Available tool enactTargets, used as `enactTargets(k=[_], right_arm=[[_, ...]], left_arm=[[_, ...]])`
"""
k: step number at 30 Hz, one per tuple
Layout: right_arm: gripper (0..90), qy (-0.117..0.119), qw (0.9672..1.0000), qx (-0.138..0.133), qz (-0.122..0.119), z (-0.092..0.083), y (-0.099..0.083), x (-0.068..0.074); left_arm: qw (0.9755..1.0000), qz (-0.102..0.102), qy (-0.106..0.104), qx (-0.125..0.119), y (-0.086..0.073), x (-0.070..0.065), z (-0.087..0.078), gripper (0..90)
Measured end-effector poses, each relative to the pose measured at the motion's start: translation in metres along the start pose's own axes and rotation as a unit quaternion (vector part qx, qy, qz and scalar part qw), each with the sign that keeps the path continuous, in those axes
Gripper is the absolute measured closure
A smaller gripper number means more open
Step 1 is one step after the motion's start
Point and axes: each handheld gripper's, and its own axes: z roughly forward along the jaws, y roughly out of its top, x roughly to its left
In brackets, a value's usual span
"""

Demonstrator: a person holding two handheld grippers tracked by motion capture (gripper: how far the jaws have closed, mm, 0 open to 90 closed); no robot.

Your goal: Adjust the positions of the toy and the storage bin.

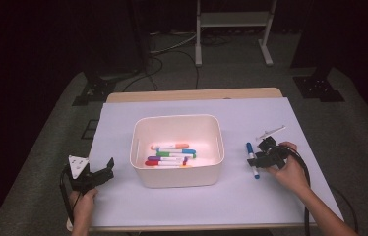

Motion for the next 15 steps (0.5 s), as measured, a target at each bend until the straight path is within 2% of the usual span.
enactTargets(k=[9, 12, 15], right_arm=[[70.2, -0.033, 0.9994, 0.001, -0.008, -0.0014, -0.0021, 0.0000], [75.0, -0.034, 0.9994, 0.001, -0.005, -0.0018, -0.0024, -0.0014], [75.1, -0.030, 0.9995, 0.001, -0.002, -0.0023, -0.0027, -0.0031]], left_arm=[[1.0000, 0.000, 0.000, 0.000, 0.0000, 0.0002, -0.0001, 0.0], [1.0000, -0.001, 0.000, 0.000, 0.0000, 0.0003, -0.0001, 0.0], [1.0000, -0.001, 0.000, 0.000, 0.0000, 0.0004, -0.0001, 0.0]])
